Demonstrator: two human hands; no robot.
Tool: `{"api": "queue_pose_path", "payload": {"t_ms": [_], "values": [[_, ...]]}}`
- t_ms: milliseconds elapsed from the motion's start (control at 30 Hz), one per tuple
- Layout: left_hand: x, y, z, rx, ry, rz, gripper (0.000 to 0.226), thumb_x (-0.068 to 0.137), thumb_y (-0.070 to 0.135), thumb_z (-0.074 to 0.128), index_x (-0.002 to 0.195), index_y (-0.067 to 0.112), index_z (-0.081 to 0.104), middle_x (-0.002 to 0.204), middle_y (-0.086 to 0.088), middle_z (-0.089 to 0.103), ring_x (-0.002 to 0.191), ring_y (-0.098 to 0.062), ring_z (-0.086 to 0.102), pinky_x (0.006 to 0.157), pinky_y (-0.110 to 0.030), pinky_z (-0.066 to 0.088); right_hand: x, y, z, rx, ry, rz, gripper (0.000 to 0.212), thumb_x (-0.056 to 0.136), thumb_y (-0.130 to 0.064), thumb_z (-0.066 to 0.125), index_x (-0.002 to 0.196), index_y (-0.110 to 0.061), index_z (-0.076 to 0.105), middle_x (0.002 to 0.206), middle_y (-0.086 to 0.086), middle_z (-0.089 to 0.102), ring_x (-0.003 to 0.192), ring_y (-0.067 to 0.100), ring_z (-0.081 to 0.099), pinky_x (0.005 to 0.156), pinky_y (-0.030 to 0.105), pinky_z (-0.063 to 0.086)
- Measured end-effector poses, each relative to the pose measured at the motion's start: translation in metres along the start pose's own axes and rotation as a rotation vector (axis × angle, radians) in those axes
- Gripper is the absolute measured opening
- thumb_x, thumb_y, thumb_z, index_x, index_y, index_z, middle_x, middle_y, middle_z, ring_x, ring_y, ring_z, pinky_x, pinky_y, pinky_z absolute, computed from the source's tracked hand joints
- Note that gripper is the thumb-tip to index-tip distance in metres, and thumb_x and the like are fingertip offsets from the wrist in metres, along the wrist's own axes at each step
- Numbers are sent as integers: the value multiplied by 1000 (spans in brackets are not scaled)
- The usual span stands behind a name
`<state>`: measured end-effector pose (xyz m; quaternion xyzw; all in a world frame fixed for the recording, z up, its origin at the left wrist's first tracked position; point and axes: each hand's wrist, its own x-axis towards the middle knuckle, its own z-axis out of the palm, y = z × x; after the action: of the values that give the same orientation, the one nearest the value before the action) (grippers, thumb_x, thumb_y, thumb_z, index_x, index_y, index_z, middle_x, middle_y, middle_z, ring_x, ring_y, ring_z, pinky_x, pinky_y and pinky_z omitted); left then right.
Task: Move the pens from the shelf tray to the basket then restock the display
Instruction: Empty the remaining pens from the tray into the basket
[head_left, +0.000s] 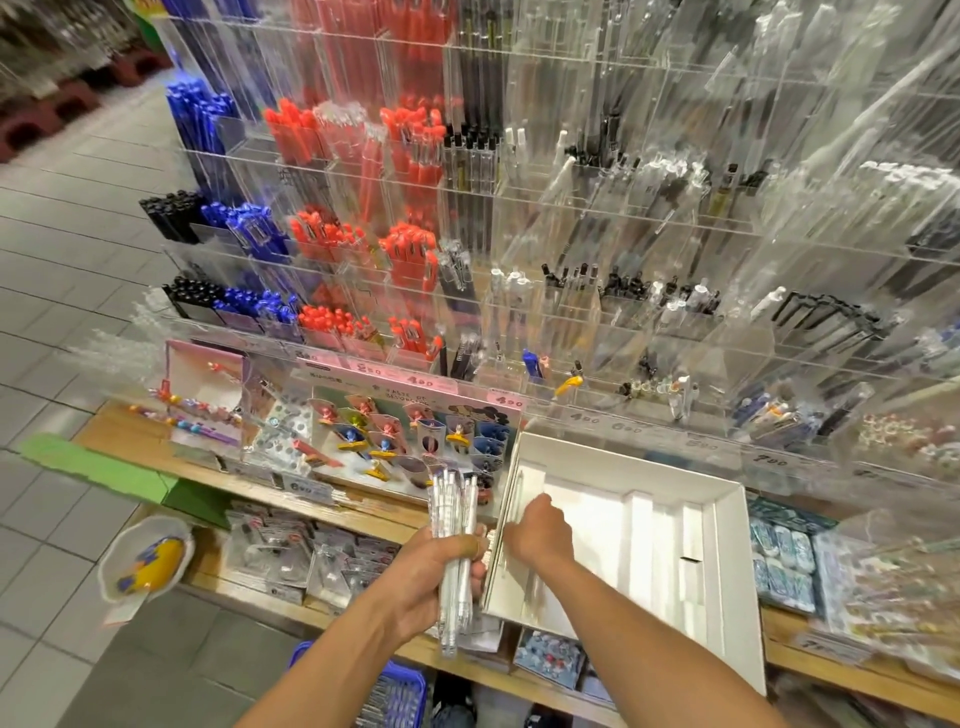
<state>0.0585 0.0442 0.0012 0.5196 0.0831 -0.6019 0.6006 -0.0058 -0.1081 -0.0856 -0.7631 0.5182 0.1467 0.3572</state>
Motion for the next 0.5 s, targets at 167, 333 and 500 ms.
{"api": "queue_pose_path", "payload": {"t_ms": [167, 333, 500], "values": [[0, -1, 0, 24, 68, -3, 36, 84, -3, 68, 117, -5, 55, 70, -11, 62, 58, -19, 58, 54, -29, 54, -1, 10, -5, -95, -23, 6, 32, 90, -22, 59, 116, -6, 49, 110, 9, 63, 98, 27, 64, 71, 30, 49], [1, 3, -1, 35, 74, -8, 33, 84, -3, 69, 115, -5, 57, 71, -10, 64, 58, -19, 58, 52, -29, 54, -20, 31, -38, -60, -86, -160, 20, 96, -18, 50, 113, -7, 53, 107, 8, 60, 83, 20, 58, 67, 30, 47], [-1, 17, 7, 147, -14, 18, 37, 80, -7, 71, 115, -3, 59, 82, -13, 65, 63, -20, 59, 58, -33, 54, -61, 49, -109, 41, -321, -435, 5, 90, -22, 67, 86, -23, 70, 90, -1, 69, 65, 7, 62, 63, 25, 54]]}}
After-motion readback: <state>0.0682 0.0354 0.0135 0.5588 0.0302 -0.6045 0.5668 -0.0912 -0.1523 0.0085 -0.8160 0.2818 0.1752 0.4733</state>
